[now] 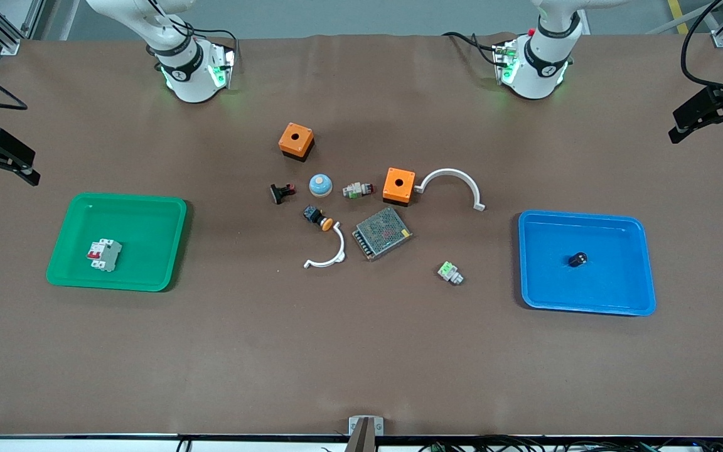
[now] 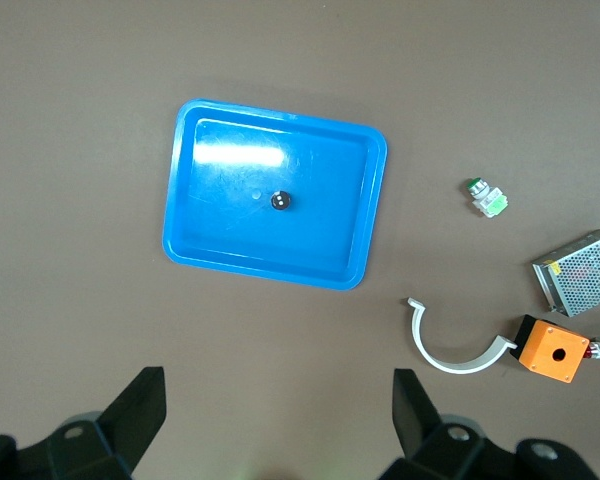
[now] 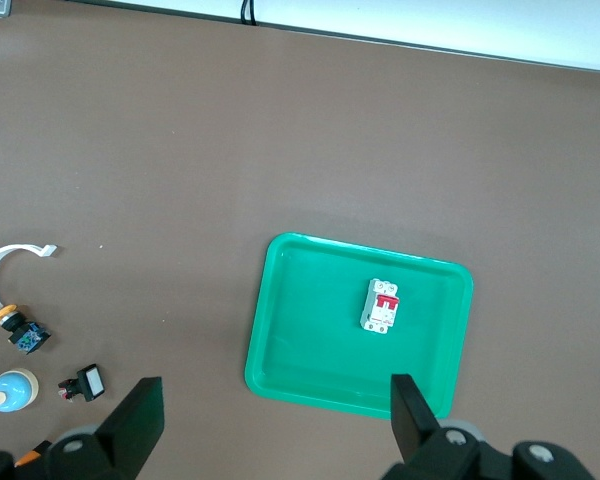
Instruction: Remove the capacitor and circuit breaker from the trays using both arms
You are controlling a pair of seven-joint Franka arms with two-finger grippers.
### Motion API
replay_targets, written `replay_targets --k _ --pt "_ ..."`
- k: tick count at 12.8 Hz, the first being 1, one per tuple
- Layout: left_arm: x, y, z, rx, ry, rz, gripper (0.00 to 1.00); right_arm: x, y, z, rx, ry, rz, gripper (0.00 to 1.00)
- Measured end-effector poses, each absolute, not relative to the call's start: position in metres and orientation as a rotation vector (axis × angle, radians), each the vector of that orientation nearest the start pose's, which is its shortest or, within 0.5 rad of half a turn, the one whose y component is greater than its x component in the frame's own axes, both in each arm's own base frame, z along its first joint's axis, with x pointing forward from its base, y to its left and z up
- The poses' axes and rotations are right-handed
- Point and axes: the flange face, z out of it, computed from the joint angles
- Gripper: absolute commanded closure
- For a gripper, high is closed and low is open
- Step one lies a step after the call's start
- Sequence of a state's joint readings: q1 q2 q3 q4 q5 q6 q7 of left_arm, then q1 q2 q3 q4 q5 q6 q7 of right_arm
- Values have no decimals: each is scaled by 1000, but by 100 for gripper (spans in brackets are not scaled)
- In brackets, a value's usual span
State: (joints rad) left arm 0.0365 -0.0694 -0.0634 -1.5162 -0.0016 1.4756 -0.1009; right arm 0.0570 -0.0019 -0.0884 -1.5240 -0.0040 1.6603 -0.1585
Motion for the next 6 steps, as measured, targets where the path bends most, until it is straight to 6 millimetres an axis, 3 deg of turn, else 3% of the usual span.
replay_targets --k 6 --pt "529 -13 669 -3120 -119 -17 0 563 -16 656 -3144 -207 -217 0"
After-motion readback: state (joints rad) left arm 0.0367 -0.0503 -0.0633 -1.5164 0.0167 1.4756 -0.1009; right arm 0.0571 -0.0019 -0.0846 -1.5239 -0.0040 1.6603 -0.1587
